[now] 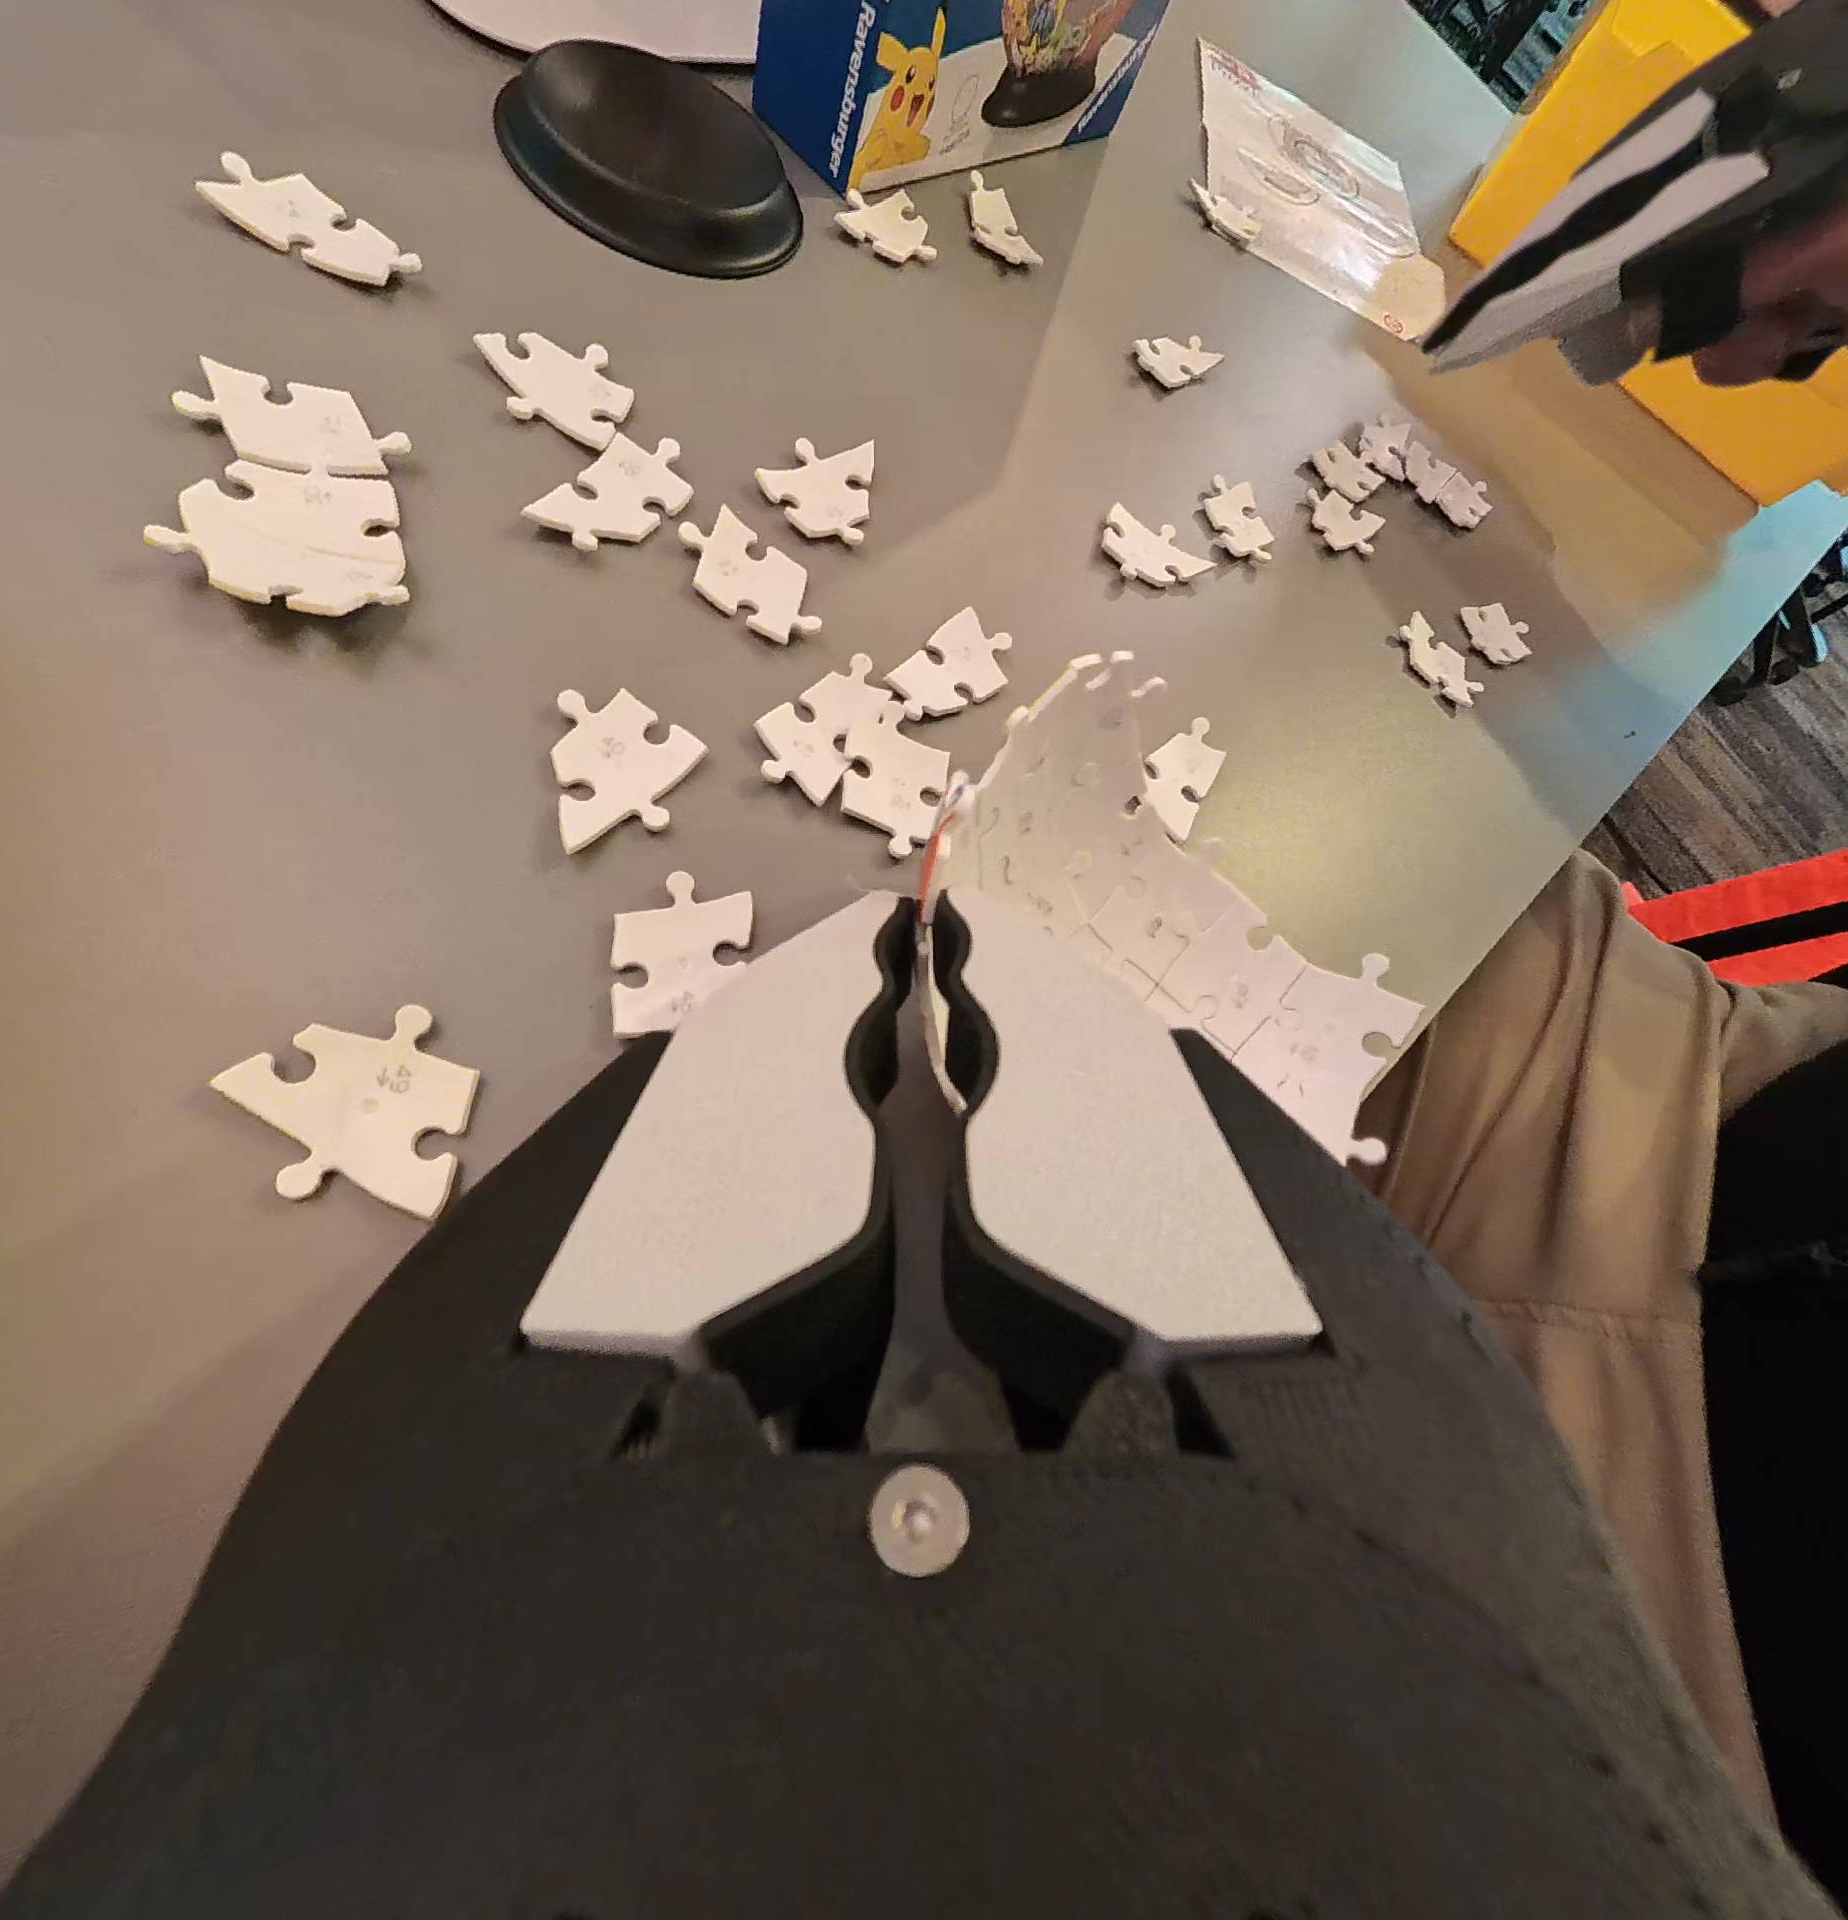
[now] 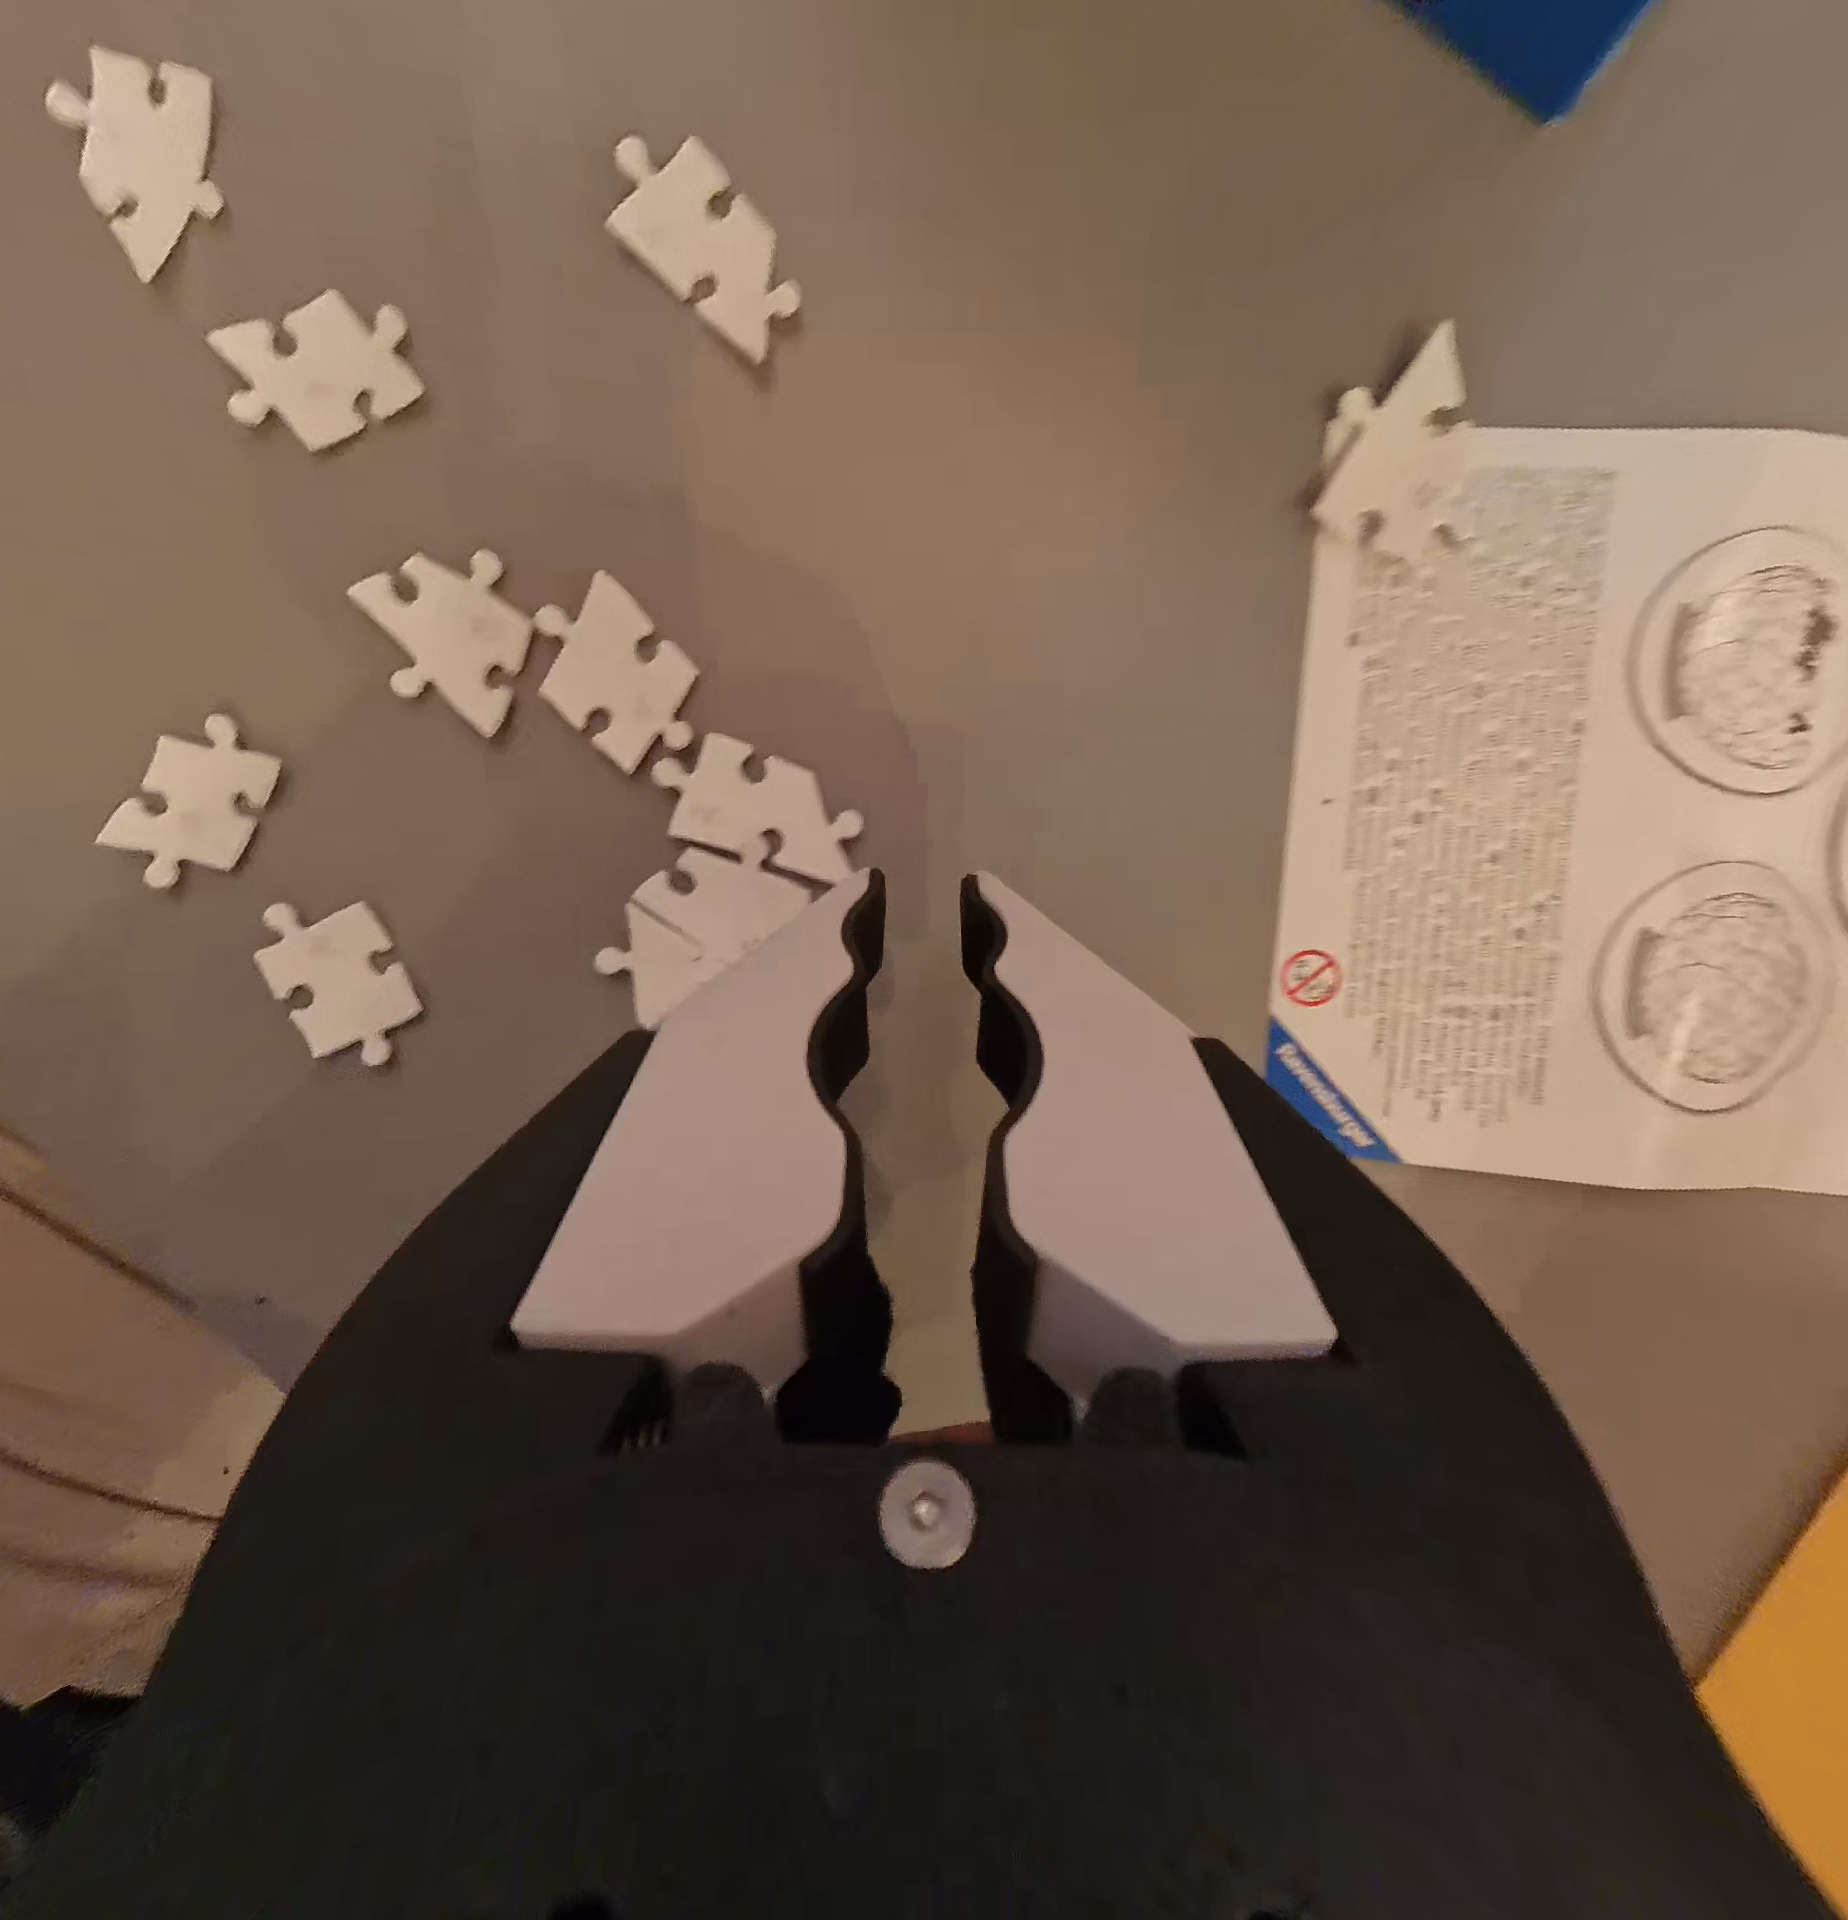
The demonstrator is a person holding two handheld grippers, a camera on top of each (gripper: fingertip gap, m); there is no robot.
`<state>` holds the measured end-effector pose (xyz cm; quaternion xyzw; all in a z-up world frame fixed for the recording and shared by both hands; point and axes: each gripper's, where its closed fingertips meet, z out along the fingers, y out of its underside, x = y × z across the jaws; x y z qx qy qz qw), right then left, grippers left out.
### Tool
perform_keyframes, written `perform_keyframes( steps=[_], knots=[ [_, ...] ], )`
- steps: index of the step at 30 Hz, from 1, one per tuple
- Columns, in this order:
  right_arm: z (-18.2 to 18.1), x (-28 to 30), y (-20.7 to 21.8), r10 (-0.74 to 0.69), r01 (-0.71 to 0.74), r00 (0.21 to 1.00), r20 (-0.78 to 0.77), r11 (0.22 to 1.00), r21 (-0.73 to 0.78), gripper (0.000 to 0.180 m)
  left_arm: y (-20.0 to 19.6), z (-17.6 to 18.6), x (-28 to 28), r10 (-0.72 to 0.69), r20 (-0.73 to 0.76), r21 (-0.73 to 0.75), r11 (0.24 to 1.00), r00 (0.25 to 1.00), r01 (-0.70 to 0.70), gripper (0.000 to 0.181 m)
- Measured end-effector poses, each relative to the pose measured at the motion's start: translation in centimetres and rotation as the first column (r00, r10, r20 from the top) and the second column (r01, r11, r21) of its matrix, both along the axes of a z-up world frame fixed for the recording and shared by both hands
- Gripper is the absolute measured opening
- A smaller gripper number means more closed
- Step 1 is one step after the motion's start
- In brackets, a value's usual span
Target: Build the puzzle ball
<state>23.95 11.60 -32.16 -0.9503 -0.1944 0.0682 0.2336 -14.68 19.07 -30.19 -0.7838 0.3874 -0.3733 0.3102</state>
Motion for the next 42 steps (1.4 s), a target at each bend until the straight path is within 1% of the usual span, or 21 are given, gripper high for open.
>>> perform_keyframes(
  steps=[7, 14, 23, 29, 34, 42],
  knots=[
    [-0.1, -2.2, -1.3, 0.046, -0.046, 0.999, -0.006, 0.999, 0.002, 0.013, -0.1, 0.2, 0.2, -0.002, 0.006, 0.005, 1.000, 1.000, 0.002, 0.004],
    [0.2, -2.8, -1.5, 0.051, -0.051, 0.999, -0.014, 0.998, 0.022, 0.017, 0.1, 0.6, -0.3, 0.009, 0.016, 0.005, 1.000, 1.000, -0.009, 0.013],
    [1.3, -4.8, -1.6, 0.104, -0.102, 0.994, -0.020, 0.992, 0.075, 0.017, -0.1, 1.1, -0.4, -0.001, 0.039, -0.001, 1.000, 0.999, 0.001, 0.019],
    [0.7, -7.6, -1.9, 0.194, -0.192, 0.981, -0.031, 0.980, 0.050, 0.017, -0.4, 1.4, -0.6, -0.007, 0.050, -0.001, 1.000, 0.999, 0.007, 0.023],
    [-0.3, -10.4, -1.3, 0.266, -0.265, 0.964, -0.014, 0.964, 0.031, 0.016, -0.5, 1.6, -0.9, -0.005, 0.060, -0.004, 1.000, 0.998, 0.005, 0.028],
    [-0.3, -14.4, 0.4, 0.347, -0.346, 0.938, -0.007, 0.936, 0.067, 0.017, -0.7, 1.7, -1.6, 0.012, 0.070, -0.002, 1.000, 0.997, -0.012, 0.032]
  ],
)
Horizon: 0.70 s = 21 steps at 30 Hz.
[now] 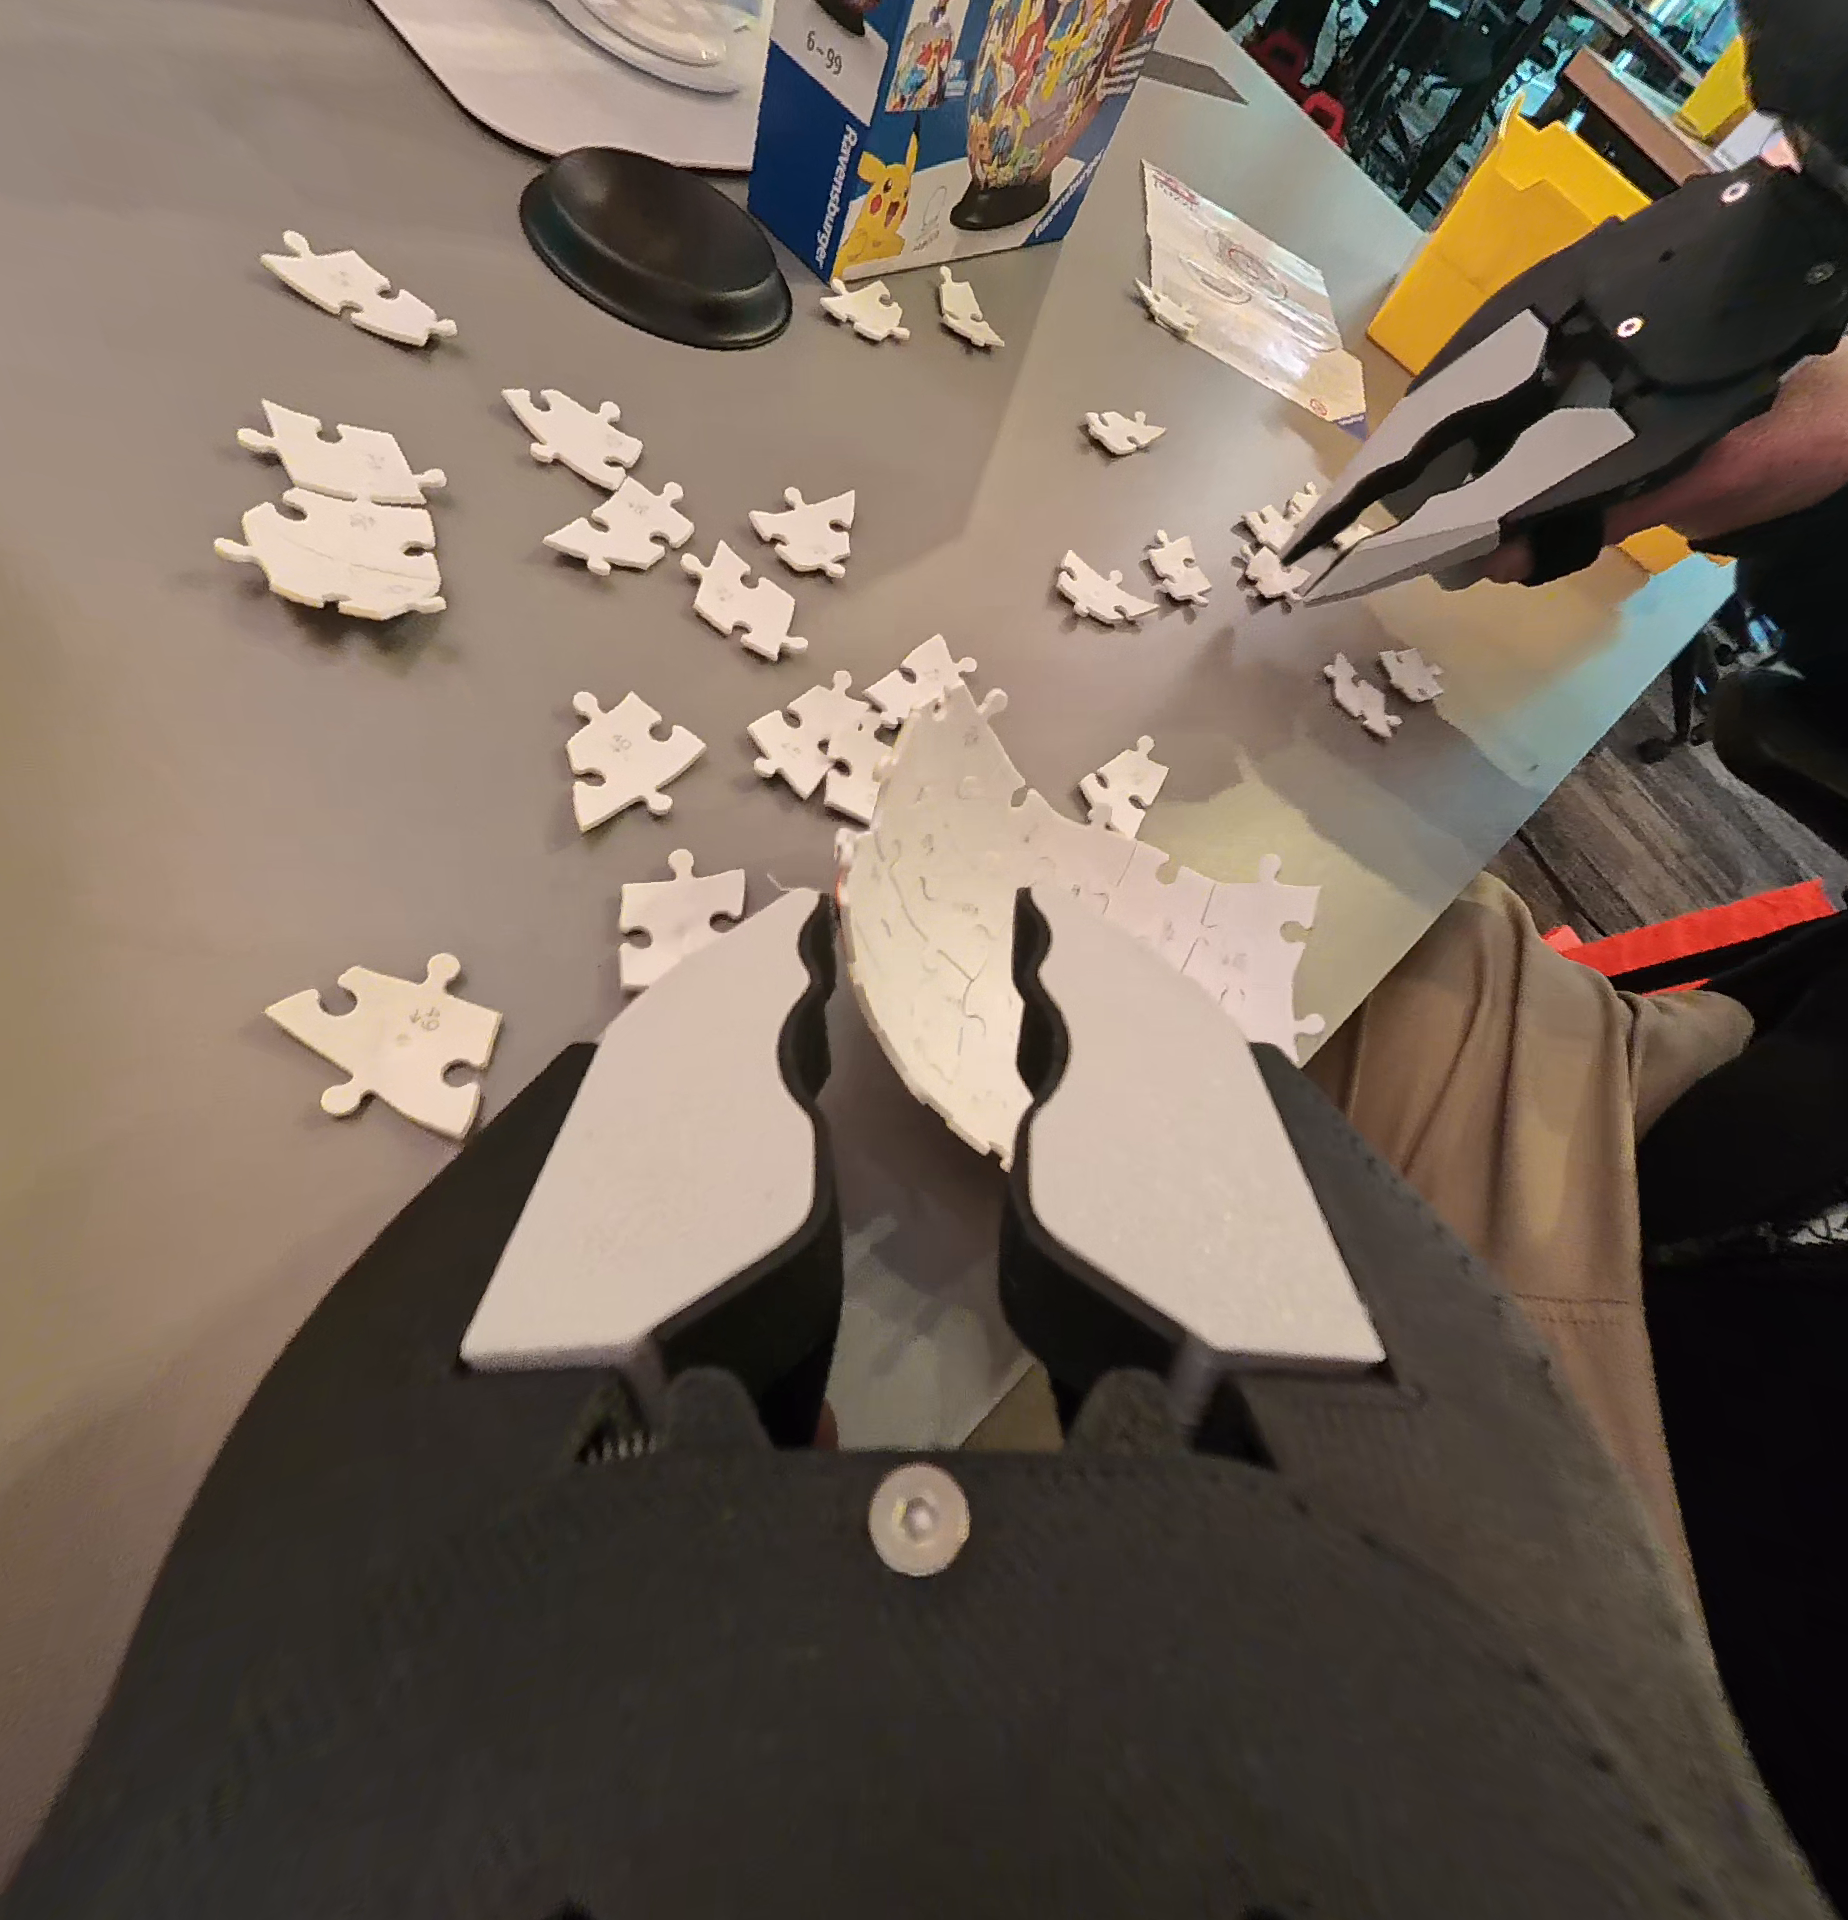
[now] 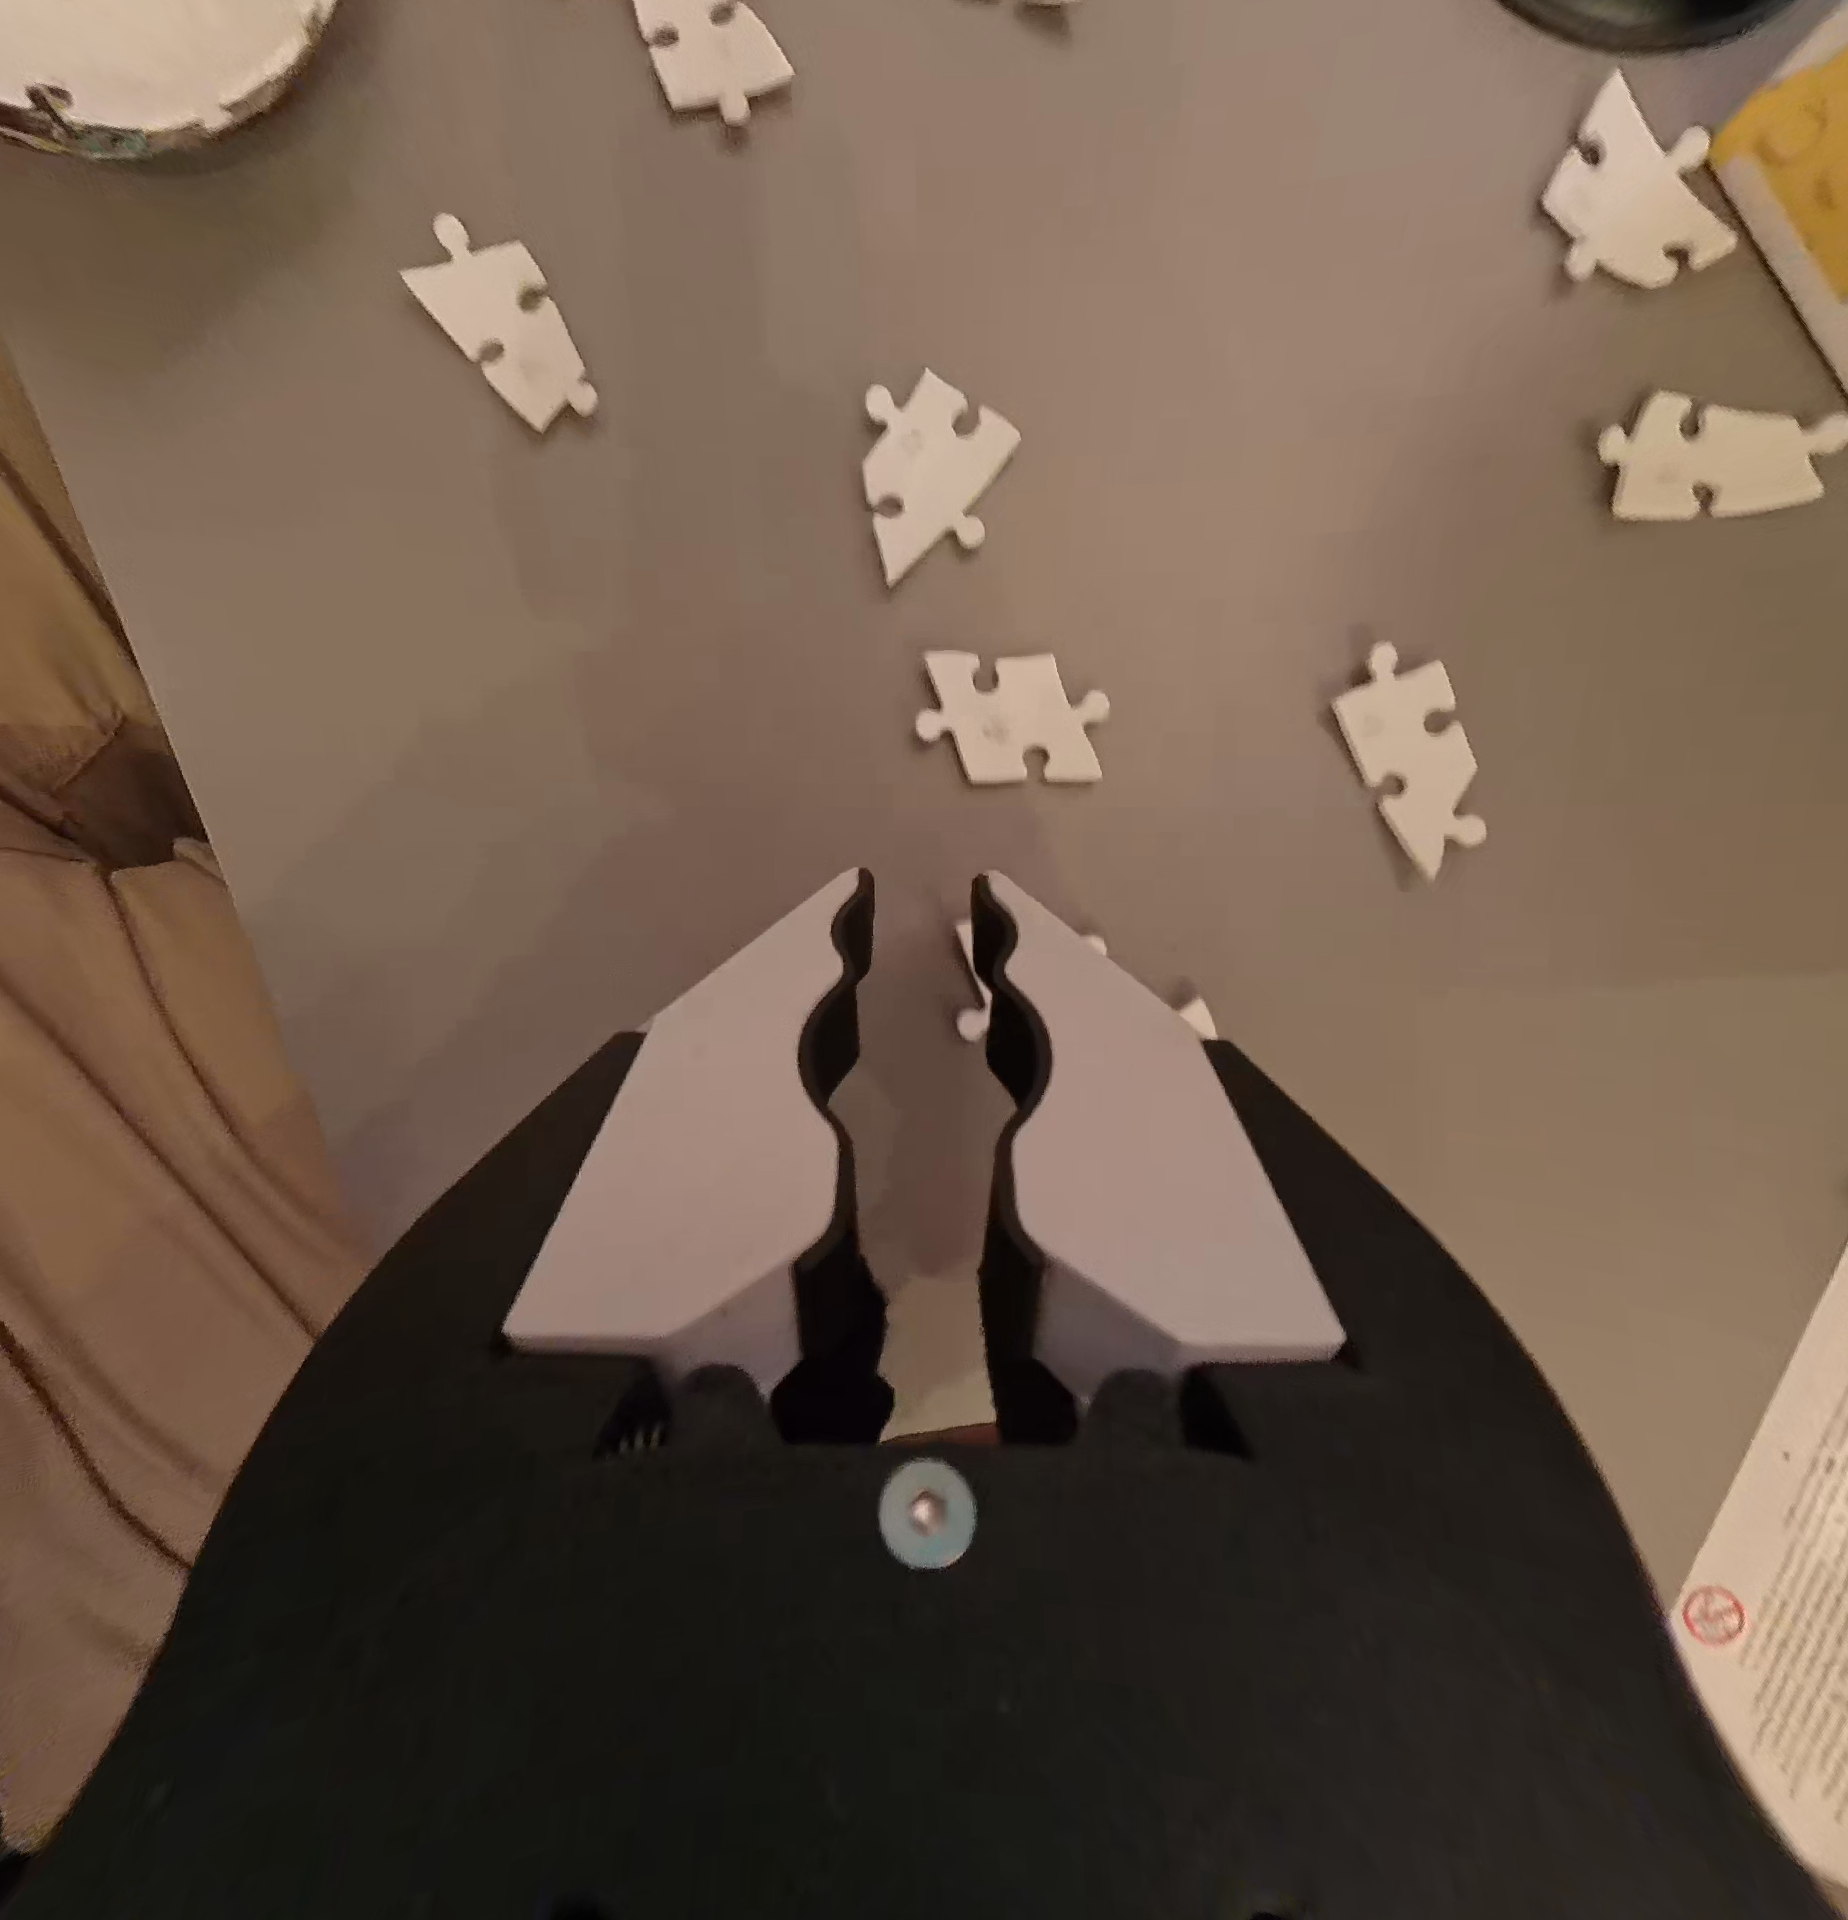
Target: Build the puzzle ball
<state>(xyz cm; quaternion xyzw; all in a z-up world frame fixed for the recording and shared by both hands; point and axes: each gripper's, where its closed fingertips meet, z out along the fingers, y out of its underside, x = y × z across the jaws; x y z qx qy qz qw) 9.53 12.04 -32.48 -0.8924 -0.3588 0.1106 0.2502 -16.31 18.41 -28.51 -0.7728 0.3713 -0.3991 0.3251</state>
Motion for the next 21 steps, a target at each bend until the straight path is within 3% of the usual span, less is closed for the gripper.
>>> perform_keyframes(
  steps=[13, 21],
  knots=[
    [0.5, -9.7, 1.6, 0.213, -0.208, 0.972, -0.103, 0.976, 0.060, 0.019, 0.1, -0.1, -1.1, 0.036, 0.006, 0.000, 0.999, 0.999, -0.036, 0.033],
    [-1.5, -12.6, 2.1, 0.291, -0.289, 0.956, -0.036, 0.957, 0.031, 0.009, 0.2, 0.0, -1.2, 0.040, 0.014, -0.002, 0.999, 0.999, -0.040, 0.033]
  ],
)
